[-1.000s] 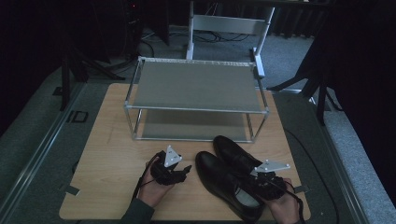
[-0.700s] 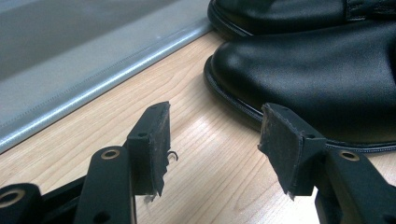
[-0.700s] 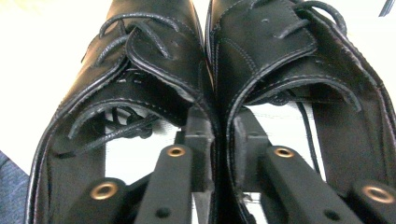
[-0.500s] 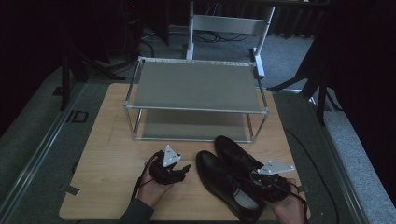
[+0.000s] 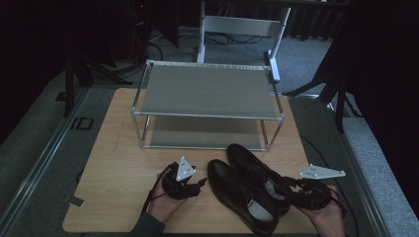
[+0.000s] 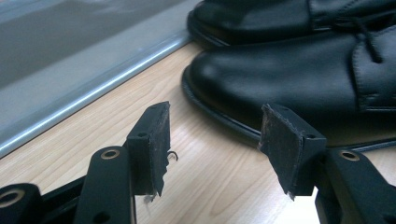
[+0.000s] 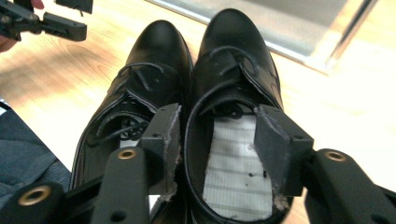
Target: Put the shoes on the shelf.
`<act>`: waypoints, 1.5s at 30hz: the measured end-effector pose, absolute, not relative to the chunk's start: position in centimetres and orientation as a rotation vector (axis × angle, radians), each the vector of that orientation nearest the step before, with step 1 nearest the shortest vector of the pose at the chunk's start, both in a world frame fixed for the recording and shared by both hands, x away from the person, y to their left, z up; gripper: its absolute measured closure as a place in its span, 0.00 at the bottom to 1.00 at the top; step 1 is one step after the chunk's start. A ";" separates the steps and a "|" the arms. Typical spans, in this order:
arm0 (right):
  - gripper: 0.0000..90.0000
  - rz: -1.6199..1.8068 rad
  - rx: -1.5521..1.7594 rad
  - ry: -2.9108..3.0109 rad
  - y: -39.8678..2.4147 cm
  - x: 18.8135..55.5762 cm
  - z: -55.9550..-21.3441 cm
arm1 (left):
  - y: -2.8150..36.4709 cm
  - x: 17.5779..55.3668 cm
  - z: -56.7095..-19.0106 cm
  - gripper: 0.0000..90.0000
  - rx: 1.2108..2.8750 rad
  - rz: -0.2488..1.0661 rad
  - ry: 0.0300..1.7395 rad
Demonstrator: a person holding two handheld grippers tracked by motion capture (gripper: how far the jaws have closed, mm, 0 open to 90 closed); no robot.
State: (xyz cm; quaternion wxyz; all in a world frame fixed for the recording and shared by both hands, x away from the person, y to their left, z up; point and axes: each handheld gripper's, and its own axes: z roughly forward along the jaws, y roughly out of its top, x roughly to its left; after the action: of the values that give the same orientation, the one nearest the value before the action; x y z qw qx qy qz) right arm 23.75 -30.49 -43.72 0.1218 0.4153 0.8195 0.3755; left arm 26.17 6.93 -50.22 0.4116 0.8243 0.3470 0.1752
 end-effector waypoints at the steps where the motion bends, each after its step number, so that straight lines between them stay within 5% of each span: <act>1: 0.57 1.101 1.235 2.402 -30.7 23.8 -43.8 | 6.7 26.1 -50.2 0.48 2.077 0.435 0.868; 14: 0.39 0.839 1.163 2.582 -27.8 22.7 -46.5 | 5.9 25.8 -50.6 0.48 2.101 0.416 0.842; 24: 0.35 0.537 1.099 2.665 -26.4 23.3 -47.9 | 5.8 25.8 -50.8 0.48 2.106 0.413 0.843; 31: 0.45 0.508 1.112 2.682 -26.4 23.5 -47.8 | 5.8 25.8 -50.8 0.48 2.107 0.411 0.846; 39: 0.68 0.496 1.155 2.771 -26.5 23.8 -47.9 | 5.9 25.8 -50.8 0.48 2.100 0.413 0.850; 45: 0.73 0.485 1.182 2.777 -26.6 23.9 -48.0 | 5.7 25.8 -51.0 0.48 2.106 0.410 0.844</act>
State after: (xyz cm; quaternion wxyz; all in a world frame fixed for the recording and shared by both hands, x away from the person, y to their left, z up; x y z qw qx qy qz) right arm 23.94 -26.63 -47.96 0.0423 0.3864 0.9076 0.1586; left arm 25.76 5.74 -50.96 0.4057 0.8349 0.3346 0.1624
